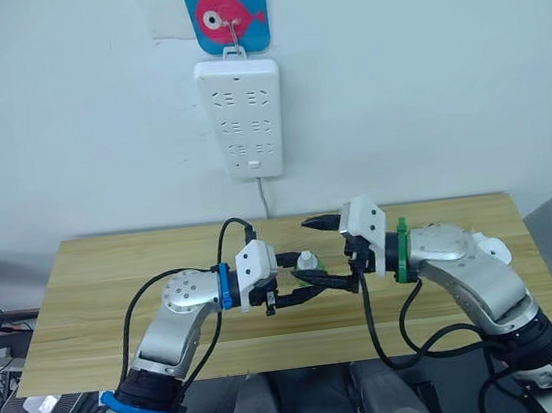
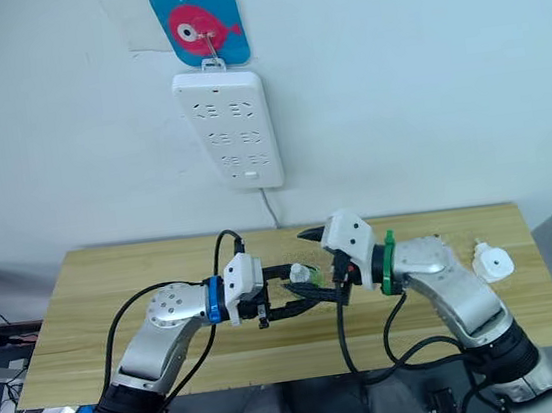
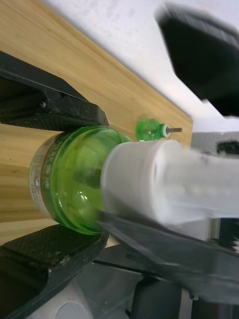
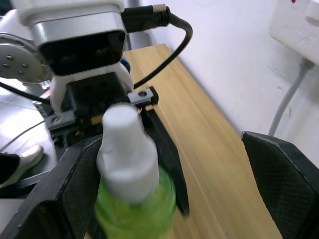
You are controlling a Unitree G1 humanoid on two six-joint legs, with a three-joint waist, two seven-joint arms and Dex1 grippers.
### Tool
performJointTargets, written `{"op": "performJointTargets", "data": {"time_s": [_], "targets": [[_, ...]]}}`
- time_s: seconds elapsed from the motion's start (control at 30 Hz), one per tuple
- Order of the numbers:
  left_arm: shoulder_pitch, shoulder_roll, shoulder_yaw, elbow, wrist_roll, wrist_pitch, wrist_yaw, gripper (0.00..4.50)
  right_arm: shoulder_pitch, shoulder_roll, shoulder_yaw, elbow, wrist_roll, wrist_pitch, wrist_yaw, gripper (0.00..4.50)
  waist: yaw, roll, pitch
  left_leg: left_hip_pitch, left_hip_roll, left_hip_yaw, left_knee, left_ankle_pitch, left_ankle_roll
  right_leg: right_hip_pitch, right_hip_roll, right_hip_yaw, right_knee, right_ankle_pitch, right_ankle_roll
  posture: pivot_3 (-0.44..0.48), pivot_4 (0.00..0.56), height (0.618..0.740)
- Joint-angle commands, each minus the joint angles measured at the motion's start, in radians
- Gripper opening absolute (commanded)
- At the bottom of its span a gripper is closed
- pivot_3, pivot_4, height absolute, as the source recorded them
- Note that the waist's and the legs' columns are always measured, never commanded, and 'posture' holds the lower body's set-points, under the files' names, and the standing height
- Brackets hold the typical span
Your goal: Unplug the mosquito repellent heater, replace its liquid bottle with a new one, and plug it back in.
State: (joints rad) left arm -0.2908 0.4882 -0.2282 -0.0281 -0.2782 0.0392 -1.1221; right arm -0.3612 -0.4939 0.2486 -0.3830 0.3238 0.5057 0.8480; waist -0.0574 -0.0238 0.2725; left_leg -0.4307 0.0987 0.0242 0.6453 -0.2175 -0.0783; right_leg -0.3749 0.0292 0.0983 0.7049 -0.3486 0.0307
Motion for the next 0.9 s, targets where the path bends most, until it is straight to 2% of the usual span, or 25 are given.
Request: {"op": "performJointTargets", "data": {"time_s": [0.03, 0.2, 0.33, 0.43, 0.5, 0.9], "targets": [[0.021, 0.012, -0.001, -0.039, -0.016, -0.015, -0.026, 2.25, 0.022, -0.070, -0.118, -0.029, 0.048, -0.001, 0.029, 4.47, 0.000, 0.000, 0.000, 0.000, 0.000, 0.000, 0.000, 0.000, 0.000, 0.000, 0.000, 0.000, 0.000, 0.000, 0.000, -0.118, 0.252, 0.740], [0.023, 0.016, 0.005, -0.032, -0.016, -0.020, -0.033, 2.25, 0.046, -0.155, -0.146, -0.076, 0.138, 0.045, 0.119, 4.47, -0.001, 0.000, 0.000, 0.000, 0.000, 0.000, 0.000, 0.000, 0.000, 0.000, 0.000, 0.000, 0.000, 0.000, 0.000, -0.123, 0.250, 0.740], [0.026, 0.016, 0.005, -0.032, -0.013, -0.022, -0.034, 2.25, 0.032, -0.159, -0.170, -0.129, 0.274, 0.153, 0.133, 4.47, -0.005, 0.000, 0.000, 0.000, 0.000, 0.000, 0.000, 0.000, 0.000, 0.000, 0.001, 0.001, 0.000, 0.000, 0.000, -0.121, 0.248, 0.740], [0.029, 0.017, 0.004, -0.035, -0.012, -0.022, -0.034, 2.25, 0.009, -0.140, -0.170, -0.154, 0.320, 0.203, 0.096, 3.88, -0.004, 0.000, 0.000, 0.000, 0.000, 0.000, 0.000, 0.000, 0.000, 0.000, 0.001, 0.001, 0.000, 0.000, 0.000, -0.119, 0.246, 0.740], [0.030, 0.018, 0.004, -0.038, -0.013, -0.020, -0.035, 2.25, -0.005, -0.122, -0.155, -0.164, 0.325, 0.222, 0.065, 3.23, -0.004, 0.000, 0.000, 0.000, 0.000, 0.000, 0.000, 0.000, 0.000, 0.000, 0.001, 0.001, 0.000, 0.000, 0.000, -0.118, 0.247, 0.740], [0.035, 0.019, -0.009, -0.062, -0.013, -0.016, -0.043, 2.25, -0.033, 0.000, -0.078, -0.159, 0.316, 0.248, -0.047, 3.23, -0.004, 0.000, 0.000, 0.000, 0.000, 0.000, 0.000, 0.000, 0.000, 0.000, 0.001, 0.000, 0.000, 0.000, 0.000, -0.113, 0.236, 0.740]]}}
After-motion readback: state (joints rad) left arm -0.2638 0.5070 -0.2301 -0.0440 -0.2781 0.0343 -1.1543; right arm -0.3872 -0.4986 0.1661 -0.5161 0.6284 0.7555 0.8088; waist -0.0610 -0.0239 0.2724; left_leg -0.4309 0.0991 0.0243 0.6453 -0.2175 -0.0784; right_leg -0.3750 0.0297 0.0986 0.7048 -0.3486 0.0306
